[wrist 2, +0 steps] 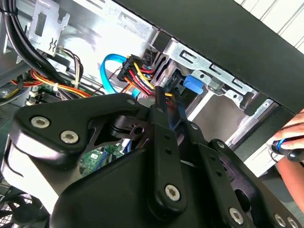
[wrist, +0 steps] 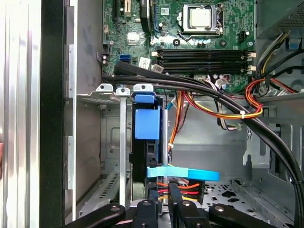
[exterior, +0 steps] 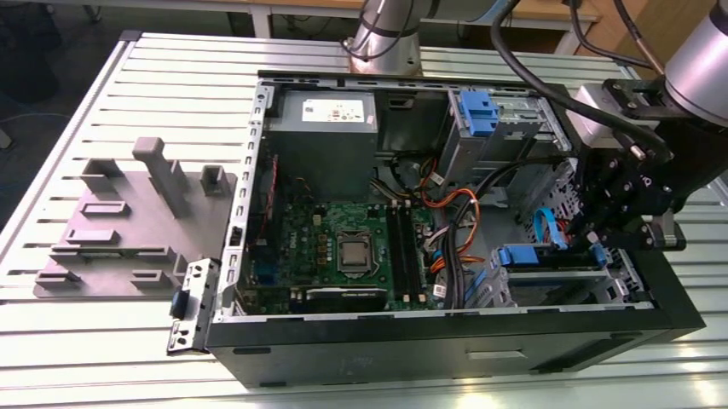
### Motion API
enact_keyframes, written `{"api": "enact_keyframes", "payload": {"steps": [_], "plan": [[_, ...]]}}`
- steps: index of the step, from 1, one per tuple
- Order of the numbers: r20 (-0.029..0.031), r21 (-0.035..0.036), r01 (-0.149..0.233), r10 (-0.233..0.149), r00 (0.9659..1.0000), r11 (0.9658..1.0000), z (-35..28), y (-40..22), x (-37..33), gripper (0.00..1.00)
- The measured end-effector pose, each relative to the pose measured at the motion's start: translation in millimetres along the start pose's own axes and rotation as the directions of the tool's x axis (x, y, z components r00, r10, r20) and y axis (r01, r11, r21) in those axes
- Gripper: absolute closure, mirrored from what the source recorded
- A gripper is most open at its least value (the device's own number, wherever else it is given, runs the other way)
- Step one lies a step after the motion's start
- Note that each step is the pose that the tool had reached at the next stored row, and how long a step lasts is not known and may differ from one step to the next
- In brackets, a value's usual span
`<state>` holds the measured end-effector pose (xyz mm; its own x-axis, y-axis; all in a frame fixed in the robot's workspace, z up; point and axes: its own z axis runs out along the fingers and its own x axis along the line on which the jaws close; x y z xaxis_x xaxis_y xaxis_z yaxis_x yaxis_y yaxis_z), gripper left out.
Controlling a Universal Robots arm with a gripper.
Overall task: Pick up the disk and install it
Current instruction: 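Insert the second disk wire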
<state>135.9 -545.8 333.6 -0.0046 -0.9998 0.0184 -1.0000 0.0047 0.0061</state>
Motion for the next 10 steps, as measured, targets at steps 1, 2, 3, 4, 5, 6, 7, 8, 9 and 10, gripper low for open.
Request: {"api": "enact_keyframes", "payload": {"steps": [1, 2, 3, 4, 5, 6, 7, 8, 9, 10], "plan": [[0.0004, 0.0, 0.0, 0.0, 1.0, 1.0, -1.4, 0.0, 0.0, 0.76], [0.0, 0.0, 0.0, 0.0, 1.0, 1.0, -3.7, 0.0, 0.1, 0.76], [-0.0003, 0.0, 0.0, 0.0, 1.0, 1.0, -6.3, 0.0, 0.1, 0.76], [-0.0002, 0.0, 0.0, 0.0, 1.0, 1.0, -9.0, 0.1, 0.2, 0.76], [-0.0003, 0.0, 0.0, 0.0, 1.0, 1.0, -12.0, 0.1, 0.2, 0.76], [-0.0003, 0.0, 0.0, 0.0, 1.0, 1.0, -14.6, 0.1, 0.3, 0.76], [-0.0002, 0.0, 0.0, 0.0, 1.0, 1.0, -17.3, 0.1, 0.3, 0.76], [-0.0002, 0.0, 0.0, 0.0, 1.0, 1.0, -19.7, 0.1, 0.4, 0.76], [-0.0003, 0.0, 0.0, 0.0, 1.0, 1.0, -22.1, 0.2, 0.4, 0.76], [-0.0004, 0.0, 0.0, 0.0, 1.0, 1.0, -24.0, 0.2, 0.5, 0.76]]}}
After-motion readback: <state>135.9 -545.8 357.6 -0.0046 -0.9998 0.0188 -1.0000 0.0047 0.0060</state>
